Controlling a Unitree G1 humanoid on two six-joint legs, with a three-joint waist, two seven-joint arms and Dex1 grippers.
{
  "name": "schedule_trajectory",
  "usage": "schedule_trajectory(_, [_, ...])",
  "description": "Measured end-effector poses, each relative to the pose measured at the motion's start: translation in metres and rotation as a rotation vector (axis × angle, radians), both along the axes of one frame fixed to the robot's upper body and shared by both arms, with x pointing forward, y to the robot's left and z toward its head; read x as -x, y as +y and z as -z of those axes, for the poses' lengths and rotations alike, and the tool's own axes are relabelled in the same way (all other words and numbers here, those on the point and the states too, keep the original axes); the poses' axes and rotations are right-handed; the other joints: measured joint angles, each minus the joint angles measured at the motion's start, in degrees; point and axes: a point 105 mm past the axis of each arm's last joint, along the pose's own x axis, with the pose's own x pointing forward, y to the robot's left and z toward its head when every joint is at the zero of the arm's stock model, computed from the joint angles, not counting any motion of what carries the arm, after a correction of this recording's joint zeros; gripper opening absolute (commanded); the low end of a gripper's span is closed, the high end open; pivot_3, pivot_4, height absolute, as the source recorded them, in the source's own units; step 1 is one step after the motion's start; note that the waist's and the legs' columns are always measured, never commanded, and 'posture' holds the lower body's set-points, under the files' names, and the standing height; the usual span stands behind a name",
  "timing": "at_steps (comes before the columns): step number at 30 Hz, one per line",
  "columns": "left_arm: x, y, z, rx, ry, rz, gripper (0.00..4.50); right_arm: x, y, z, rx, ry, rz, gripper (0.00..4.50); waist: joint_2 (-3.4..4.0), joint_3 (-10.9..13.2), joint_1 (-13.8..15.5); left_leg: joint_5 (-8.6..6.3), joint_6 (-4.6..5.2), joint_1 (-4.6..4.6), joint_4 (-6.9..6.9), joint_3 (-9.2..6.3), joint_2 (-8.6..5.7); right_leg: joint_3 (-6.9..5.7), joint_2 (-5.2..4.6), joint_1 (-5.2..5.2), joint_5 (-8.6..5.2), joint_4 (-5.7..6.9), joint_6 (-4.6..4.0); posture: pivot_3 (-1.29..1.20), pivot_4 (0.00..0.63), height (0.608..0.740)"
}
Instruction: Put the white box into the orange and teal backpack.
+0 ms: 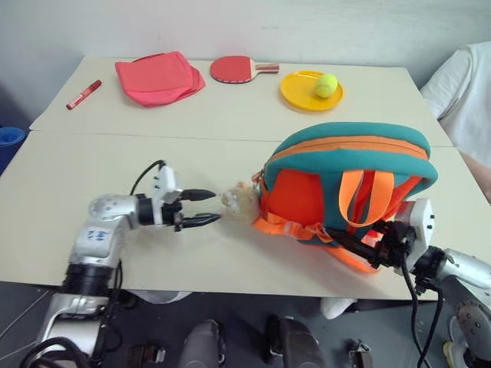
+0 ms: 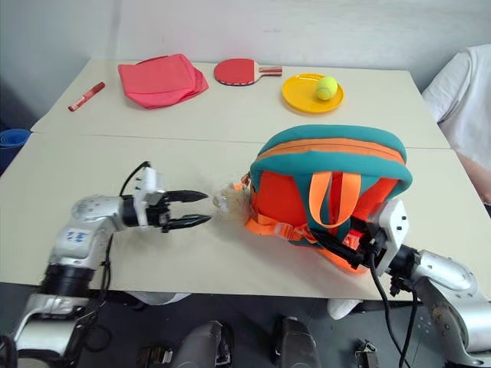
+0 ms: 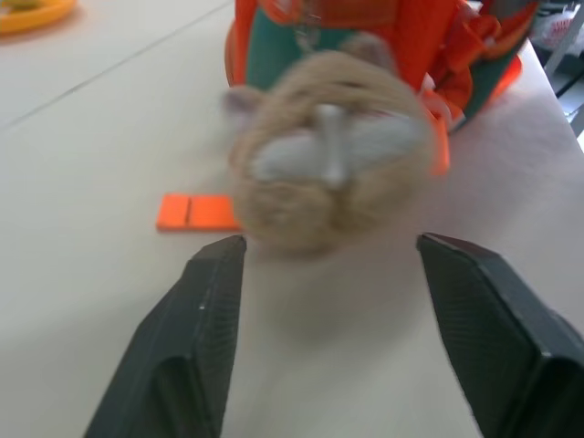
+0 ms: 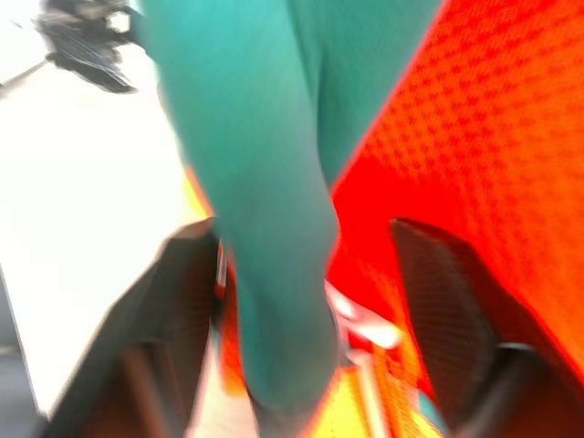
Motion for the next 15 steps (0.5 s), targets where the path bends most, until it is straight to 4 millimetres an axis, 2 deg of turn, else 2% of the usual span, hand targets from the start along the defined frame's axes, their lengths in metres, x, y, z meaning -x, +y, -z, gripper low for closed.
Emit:
schedule_trajectory(1, [0.006, 0.011, 0.003, -0.011, 0.012, -0.022, 4.45, 0.006, -0.007, 0.003, 0.023, -0.003, 0.017, 4.33, 0.00, 0.00, 0.03, -0.02, 0.00, 0.00, 0.00, 0.00, 0.00, 0.00, -0.01, 0.00, 0.00, -0.03, 0.00, 0.00, 0.150, 0.740])
schedule_trajectory(2, [0.010, 0.018, 0.005, -0.021, 0.018, -0.035, 4.46, 0.011, -0.012, 0.005, 0.038, 0.004, 0.025, 4.48, 0.01, 0.00, 0.12, -0.05, 0.00, 0.01, 0.00, -0.01, 0.00, 0.00, -0.02, 0.02, 0.00, -0.04, -0.01, 0.00, 0.150, 0.740])
schedule_trajectory(4, [0.020, 0.036, 0.008, -0.042, 0.016, -0.079, 4.46, 0.021, -0.028, 0.010, 0.072, 0.025, 0.054, 4.48, 0.01, 0.00, 0.54, -0.26, 0.27, 0.01, 0.03, -0.03, 0.00, 0.01, -0.08, 0.04, 0.00, -0.05, -0.01, 0.00, 0.150, 0.740])
schedule_trajectory(8, [0.038, 0.063, 0.019, -0.101, 0.038, -0.154, 4.46, 0.027, -0.069, 0.011, 0.195, 0.000, 0.134, 4.48, 0.02, 0.01, 0.49, -0.42, 0.23, 0.10, 0.01, -0.01, 0.00, 0.10, -0.14, 0.06, -0.01, -0.08, -0.03, 0.00, 0.150, 0.740])
schedule_trajectory(12, [0.048, 0.070, 0.024, -0.123, 0.010, -0.186, 4.46, 0.022, -0.076, 0.009, 0.255, -0.046, 0.130, 4.48, 0.05, 0.02, 0.46, -0.38, 0.19, 0.11, -0.07, -0.05, 0.11, 0.07, -0.12, 0.00, -0.09, -0.04, -0.17, 0.00, 0.150, 0.740])
schedule_trajectory(15, [0.047, 0.068, 0.021, -0.128, -0.024, -0.203, 4.46, 0.013, -0.075, 0.003, 0.271, -0.080, 0.128, 4.48, 0.11, 0.04, 0.37, -0.35, 0.15, 0.12, -0.06, -0.04, 0.13, 0.07, -0.10, -0.02, -0.10, 0.02, -0.18, 0.00, 0.150, 0.740])
